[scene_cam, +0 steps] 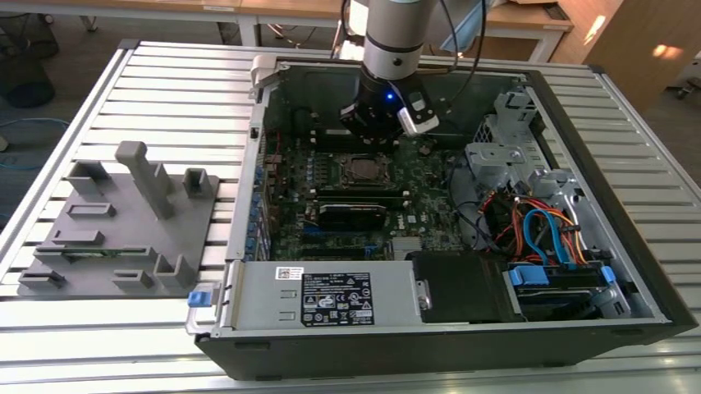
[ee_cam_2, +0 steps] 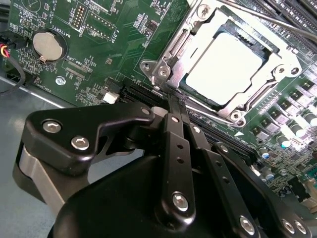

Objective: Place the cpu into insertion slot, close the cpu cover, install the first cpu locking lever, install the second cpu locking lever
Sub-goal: 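Install the first cpu locking lever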

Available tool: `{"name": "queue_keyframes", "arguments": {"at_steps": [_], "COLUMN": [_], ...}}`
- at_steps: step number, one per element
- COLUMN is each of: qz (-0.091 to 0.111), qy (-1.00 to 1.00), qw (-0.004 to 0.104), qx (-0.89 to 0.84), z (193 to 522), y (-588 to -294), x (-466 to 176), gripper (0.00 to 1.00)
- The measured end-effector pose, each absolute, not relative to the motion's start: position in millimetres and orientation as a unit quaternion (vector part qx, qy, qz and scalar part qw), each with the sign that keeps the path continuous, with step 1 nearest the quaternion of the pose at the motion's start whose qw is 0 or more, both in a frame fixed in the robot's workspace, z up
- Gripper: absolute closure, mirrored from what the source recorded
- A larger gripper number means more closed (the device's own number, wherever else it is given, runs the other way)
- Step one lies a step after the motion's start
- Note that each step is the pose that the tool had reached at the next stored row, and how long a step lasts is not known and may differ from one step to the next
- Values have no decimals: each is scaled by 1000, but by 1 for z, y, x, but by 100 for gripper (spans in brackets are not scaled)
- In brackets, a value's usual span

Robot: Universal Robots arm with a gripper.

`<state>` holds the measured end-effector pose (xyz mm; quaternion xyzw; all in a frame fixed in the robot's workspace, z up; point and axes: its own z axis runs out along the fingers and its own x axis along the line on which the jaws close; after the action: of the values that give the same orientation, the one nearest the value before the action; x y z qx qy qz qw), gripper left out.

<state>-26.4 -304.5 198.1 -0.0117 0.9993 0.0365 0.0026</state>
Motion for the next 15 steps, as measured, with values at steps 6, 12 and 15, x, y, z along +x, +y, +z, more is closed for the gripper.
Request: {"name": "queue_keyframes", "arguments": {"at_steps": [6,12,15], "qz": [36,37,35], "qy": [999,999,999], "qw": [3,3,3], "qx": [-12,-12,-12], "z": [199,201,201], "y": [-305,-304,-305], "x": [-26,-26,-26], "gripper": [90,90,90]}}
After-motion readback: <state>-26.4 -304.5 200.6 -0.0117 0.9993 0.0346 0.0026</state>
